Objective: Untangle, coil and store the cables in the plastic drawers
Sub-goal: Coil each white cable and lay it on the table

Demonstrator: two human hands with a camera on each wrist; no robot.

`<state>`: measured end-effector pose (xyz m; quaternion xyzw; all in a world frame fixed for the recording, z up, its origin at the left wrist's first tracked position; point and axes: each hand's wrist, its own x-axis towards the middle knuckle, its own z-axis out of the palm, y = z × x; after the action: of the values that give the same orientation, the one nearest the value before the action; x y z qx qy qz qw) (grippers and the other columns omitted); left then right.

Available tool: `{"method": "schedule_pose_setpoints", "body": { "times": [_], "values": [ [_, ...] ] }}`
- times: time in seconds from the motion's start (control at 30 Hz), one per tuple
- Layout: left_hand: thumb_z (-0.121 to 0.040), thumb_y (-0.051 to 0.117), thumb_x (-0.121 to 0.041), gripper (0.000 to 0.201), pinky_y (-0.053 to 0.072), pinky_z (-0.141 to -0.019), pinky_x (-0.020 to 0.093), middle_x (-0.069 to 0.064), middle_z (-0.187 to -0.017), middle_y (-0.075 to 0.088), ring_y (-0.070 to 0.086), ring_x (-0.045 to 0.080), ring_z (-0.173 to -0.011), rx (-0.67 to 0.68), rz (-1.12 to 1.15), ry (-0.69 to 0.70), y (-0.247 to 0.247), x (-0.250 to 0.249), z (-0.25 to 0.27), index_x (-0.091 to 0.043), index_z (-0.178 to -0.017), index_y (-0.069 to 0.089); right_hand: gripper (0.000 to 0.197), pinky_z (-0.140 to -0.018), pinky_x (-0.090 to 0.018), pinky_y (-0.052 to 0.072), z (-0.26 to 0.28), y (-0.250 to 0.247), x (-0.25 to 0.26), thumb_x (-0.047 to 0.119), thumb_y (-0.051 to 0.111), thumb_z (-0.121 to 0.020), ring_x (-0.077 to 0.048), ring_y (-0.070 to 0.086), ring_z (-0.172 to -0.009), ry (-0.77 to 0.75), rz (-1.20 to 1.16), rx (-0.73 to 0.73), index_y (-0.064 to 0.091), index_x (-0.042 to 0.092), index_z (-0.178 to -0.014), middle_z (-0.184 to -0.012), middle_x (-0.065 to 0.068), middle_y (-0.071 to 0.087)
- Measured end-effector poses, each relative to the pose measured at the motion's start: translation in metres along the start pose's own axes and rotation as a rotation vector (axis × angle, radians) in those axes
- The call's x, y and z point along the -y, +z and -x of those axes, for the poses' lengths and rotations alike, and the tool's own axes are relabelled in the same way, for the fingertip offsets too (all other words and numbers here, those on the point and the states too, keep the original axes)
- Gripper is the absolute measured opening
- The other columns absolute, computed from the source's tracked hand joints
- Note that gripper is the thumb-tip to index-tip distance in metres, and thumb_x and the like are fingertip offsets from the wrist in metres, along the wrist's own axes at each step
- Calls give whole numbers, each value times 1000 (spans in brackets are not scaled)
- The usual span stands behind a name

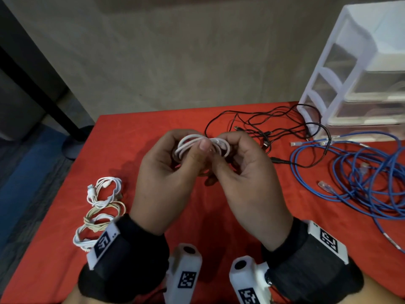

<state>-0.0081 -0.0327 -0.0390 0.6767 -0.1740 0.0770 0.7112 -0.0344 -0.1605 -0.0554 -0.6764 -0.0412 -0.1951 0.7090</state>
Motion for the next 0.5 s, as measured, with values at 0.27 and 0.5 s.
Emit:
{"method": "schedule_pose_setpoints", "body": {
  "times": [0.27, 0.5],
  "values": [
    [-93, 63, -32, 28, 56, -69, 36, 14, -82, 68, 62, 23, -75, -115, 108, -157, 1, 6, -1, -4, -96, 66, 22, -84, -51, 57, 0, 5, -3, 8, 70, -92, -20, 70, -93, 8, 80, 82, 64, 18, -111, -100, 3, 72],
    [-96, 61, -28, 30, 55, -76, 47, 16, -84, 67, 61, 28, -78, -109, 185, -171, 3, 3, 0, 1, -99, 64, 20, -80, -36, 57, -4, -4, 4, 0, 69, -92, -13, 72, -87, 60, -50, 42, 70, 12, -108, -98, 0, 77]
  ]
}}
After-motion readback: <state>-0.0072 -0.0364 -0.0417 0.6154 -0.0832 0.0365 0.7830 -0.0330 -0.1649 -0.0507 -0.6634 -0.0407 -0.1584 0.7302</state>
